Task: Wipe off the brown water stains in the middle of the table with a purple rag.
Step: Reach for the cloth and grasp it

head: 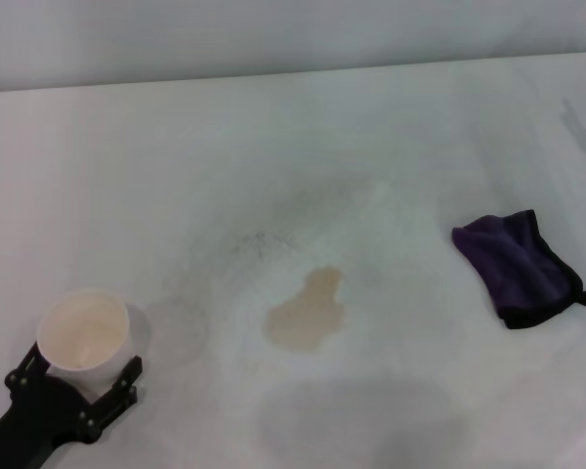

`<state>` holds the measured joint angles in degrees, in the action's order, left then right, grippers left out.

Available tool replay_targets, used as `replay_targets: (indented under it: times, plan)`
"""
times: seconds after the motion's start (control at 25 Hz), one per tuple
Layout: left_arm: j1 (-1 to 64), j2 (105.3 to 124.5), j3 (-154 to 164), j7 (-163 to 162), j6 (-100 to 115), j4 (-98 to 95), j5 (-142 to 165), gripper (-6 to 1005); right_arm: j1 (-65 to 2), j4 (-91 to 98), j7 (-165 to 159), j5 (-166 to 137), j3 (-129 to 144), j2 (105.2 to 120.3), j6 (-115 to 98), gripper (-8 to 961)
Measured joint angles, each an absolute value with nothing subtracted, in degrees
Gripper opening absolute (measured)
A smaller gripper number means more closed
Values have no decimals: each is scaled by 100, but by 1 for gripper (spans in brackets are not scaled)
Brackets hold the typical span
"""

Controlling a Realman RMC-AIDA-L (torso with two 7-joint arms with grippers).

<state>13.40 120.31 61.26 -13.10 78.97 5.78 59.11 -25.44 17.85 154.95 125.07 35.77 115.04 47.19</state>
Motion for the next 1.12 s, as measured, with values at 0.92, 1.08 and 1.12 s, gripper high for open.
replay_targets:
  times: [0.92, 1.08, 1.12]
  plan:
    - [885, 12052, 6142, -878, 8486, 782, 5905, 871, -2483, 1753, 15544, 12507, 3640, 11508, 4686, 845]
    - [710, 12051, 6125, -802, 8618, 841, 5900, 871, -2476, 1759, 15513, 12507, 3639, 11519, 4692, 845]
    - [661, 12050, 6118, -776, 8648, 843, 5886, 872, -2473, 1763, 15491, 12507, 3639, 11524, 4706, 845]
